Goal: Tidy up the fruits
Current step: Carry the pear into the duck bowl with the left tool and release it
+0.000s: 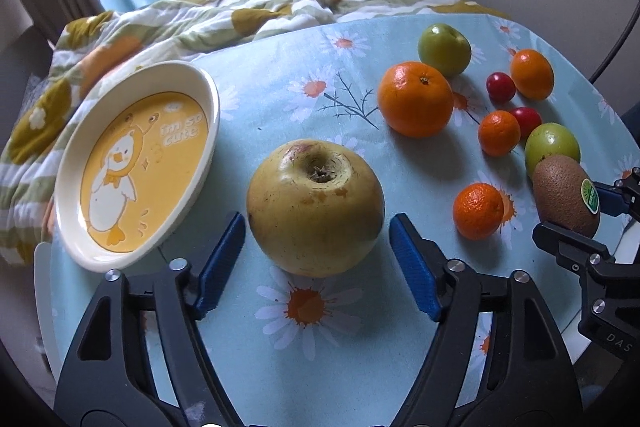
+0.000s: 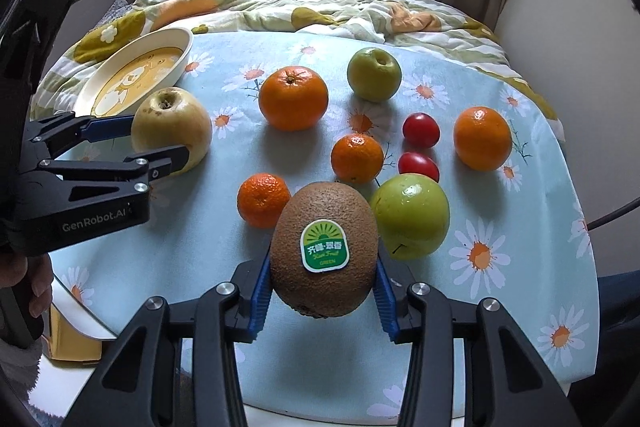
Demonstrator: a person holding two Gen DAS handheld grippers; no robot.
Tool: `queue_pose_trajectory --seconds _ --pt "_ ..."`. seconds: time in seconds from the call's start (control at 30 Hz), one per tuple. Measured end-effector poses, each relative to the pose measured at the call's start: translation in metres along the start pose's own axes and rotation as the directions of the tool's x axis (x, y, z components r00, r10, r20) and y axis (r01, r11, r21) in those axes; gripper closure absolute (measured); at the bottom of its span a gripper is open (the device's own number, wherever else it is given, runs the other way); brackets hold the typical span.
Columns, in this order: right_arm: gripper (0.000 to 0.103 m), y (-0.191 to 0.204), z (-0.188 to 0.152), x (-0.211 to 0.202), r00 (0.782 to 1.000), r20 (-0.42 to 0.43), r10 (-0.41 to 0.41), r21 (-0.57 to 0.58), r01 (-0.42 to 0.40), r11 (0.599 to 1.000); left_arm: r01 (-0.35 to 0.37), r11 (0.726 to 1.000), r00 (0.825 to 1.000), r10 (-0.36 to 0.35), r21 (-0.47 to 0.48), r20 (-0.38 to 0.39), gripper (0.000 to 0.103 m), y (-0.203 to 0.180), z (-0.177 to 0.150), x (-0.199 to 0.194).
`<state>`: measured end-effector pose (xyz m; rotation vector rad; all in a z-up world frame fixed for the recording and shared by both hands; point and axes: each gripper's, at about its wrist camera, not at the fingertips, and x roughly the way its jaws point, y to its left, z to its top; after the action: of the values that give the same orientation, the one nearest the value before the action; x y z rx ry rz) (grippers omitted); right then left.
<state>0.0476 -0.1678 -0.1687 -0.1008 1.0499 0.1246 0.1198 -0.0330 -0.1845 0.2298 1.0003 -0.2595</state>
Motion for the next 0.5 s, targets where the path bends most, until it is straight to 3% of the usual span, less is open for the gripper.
queue_pose_trajectory --seconds 0.03,0.23,0.3,0.33,0.5 --pt "0.062 0.000 0.000 0.001 1.000 -0.002 0.003 0.003 -0.003 1.000 -0.006 1.000 1.000 0.006 0.012 0.004 0.010 -0.001 0.002 0.002" --pt "0.062 -0.005 -0.001 0.004 1.000 -0.014 0.009 0.025 -0.008 1.000 -0.003 0.999 1.000 0.003 0.040 -0.007 0.010 -0.004 0.013 0.019" --pt "0.062 -0.008 -0.002 0.005 1.000 -0.017 0.008 0.033 -0.007 0.999 -0.004 0.999 1.000 0.004 0.039 -0.010 0.013 -0.003 0.013 0.022" --pt "0.062 -0.009 -0.003 0.005 1.000 -0.017 0.009 0.037 -0.009 0.999 -0.023 0.999 1.000 0.023 0.043 -0.004 0.022 -0.003 0.014 0.022" --pt "0.062 -0.014 -0.003 0.005 1.000 -0.012 0.014 0.043 -0.014 0.999 -0.012 0.999 1.000 0.012 0.040 -0.009 0.022 -0.002 0.015 0.020"
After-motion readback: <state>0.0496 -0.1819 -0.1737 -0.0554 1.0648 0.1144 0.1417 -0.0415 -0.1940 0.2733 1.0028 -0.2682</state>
